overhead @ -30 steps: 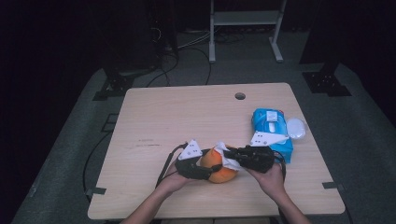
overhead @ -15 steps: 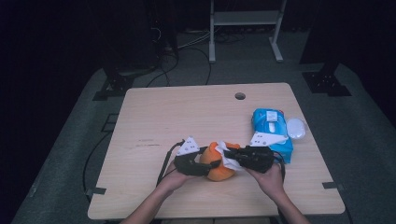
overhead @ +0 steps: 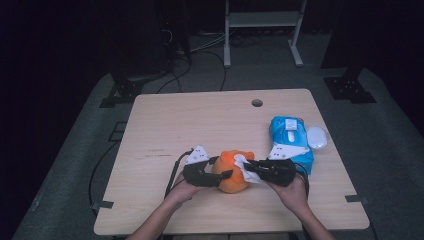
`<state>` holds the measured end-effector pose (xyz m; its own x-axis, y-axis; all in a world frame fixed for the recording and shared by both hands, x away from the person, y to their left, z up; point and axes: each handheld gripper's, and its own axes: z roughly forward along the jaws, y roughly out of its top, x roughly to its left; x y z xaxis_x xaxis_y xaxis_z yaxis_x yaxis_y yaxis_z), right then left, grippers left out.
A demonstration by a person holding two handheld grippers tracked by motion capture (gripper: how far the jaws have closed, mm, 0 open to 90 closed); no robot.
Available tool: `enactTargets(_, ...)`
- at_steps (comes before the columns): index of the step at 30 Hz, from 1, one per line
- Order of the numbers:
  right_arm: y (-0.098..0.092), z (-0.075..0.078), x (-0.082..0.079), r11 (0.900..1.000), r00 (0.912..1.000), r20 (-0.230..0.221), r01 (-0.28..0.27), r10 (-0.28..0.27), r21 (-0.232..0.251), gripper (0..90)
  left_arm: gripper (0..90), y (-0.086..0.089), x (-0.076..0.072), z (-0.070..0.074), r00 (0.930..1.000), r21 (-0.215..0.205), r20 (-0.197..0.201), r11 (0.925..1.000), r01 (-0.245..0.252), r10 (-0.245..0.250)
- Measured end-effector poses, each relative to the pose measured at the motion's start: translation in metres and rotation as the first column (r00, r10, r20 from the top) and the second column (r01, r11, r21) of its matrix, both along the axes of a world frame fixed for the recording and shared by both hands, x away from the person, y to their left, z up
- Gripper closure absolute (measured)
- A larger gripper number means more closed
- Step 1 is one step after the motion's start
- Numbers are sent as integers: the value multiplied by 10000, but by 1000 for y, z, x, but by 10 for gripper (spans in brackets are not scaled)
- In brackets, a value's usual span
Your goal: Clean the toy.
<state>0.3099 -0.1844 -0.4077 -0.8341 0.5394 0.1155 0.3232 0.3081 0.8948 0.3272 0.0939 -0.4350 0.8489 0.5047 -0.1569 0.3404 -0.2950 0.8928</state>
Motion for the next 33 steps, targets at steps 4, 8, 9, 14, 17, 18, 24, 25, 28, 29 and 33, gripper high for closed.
enactTargets(4,-13,-6,7,9990,9986,-292,438,-435,120,829,329,0,-1,0,9998,46,65,9998,177,-178)
enactTargets(8,-19,-9,15,9965,9957,-571,746,-723,379,828,329,-1,-3,0,9993,140,171,9994,325,-327)
enactTargets(9,-20,-10,17,9959,9951,-622,799,-772,425,828,329,-1,-4,0,9991,145,199,9992,364,-367)
enactTargets(14,-20,-10,21,9942,9931,-822,887,-836,606,829,329,0,-5,0,9989,181,223,9990,402,-406)
enactTargets(17,-14,-5,17,9950,9957,-663,700,-653,715,829,329,0,-6,-1,9982,208,259,9984,534,-539)
enactTargets(18,-12,-3,17,9952,9967,-600,595,-549,778,829,329,-1,-7,-1,9977,242,296,9979,597,-604)
enactTargets(24,-9,-2,23,9955,9969,-606,552,-505,771,830,330,1,-9,-1,9962,393,386,9963,770,-786)
enactTargets(25,-10,-3,24,9951,9962,-634,648,-601,752,830,330,1,-10,-1,9958,433,420,9959,799,-818)
enactTargets(28,-17,-8,29,9920,9931,-796,930,-863,849,830,330,0,-11,-1,9954,525,546,9957,757,-786)
enactTargets(29,-19,-9,29,9907,9915,-863,1044,-969,868,830,330,0,-11,-1,9957,528,547,9960,722,-750)
enactTargets(33,-26,-14,28,9891,9878,-1093,1200,-1105,848,830,330,2,-10,-1,9976,345,416,9980,531,-545)
